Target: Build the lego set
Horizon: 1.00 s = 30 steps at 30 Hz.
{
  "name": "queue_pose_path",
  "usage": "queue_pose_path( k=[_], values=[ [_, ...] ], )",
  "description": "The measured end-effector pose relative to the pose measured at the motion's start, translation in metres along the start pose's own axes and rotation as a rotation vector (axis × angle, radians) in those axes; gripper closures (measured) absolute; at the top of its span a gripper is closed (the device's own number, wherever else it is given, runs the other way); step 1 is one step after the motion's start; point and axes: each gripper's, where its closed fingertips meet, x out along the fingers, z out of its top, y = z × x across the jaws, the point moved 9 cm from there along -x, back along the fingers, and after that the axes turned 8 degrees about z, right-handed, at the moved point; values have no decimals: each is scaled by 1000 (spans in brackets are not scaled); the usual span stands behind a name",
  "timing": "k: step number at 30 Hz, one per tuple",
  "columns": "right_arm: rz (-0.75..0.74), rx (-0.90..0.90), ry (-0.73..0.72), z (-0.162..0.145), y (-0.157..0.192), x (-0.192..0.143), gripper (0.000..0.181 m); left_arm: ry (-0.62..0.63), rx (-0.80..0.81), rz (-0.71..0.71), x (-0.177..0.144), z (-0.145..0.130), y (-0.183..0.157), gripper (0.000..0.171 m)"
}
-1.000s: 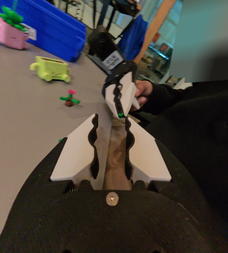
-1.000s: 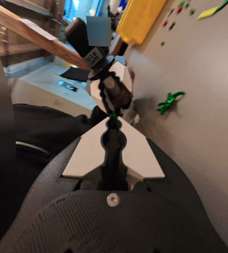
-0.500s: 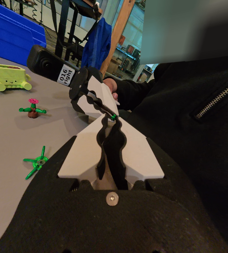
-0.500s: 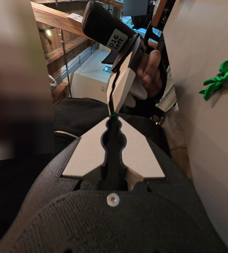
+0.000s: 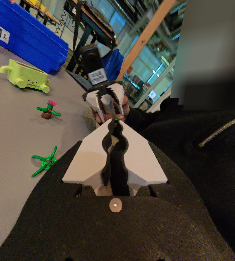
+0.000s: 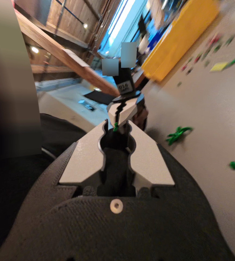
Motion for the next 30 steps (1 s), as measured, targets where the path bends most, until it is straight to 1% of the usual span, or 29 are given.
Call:
queue_pose_path(
  k=[1,2,3,4,5,7,9,11,13,16,23,27,29,30],
  values=[
    [-73,-154,-4,3,6,-2,155,-25,-52,-3,0,0,4,171],
    [-145,-332,16,3,13,-2,149,-50,-103,-13,0,0,7,171],
    [-224,-508,50,1,20,0,147,-72,-142,-17,1,-1,9,171],
    [-304,-646,94,-1,25,3,147,-82,-171,-17,2,-2,11,171],
    [-360,-750,131,-4,30,7,146,-76,-200,-14,4,-3,13,171],
    [-402,-925,173,-8,39,14,146,-68,-278,-40,7,-5,15,171],
    [-458,-1101,248,-12,42,16,153,-77,-351,-75,7,-6,17,171],
    [-494,-1218,344,-16,41,18,158,-78,-397,-103,6,-7,19,171],
    [-486,-1263,385,-17,41,19,160,-73,-410,-117,5,-8,19,171],
    [-448,-1255,393,-16,41,20,163,-56,-418,-135,6,-8,17,171],
    [-425,-1280,463,-20,38,24,176,-39,-469,-184,8,-11,16,171],
    [-418,-1255,489,-18,39,25,177,-37,-487,-196,8,-11,16,171],
    [-432,-1227,483,-17,36,25,177,-49,-474,-162,7,-11,19,171],
    [-435,-1181,466,-16,33,25,176,-55,-452,-149,6,-11,19,171]
  ],
)
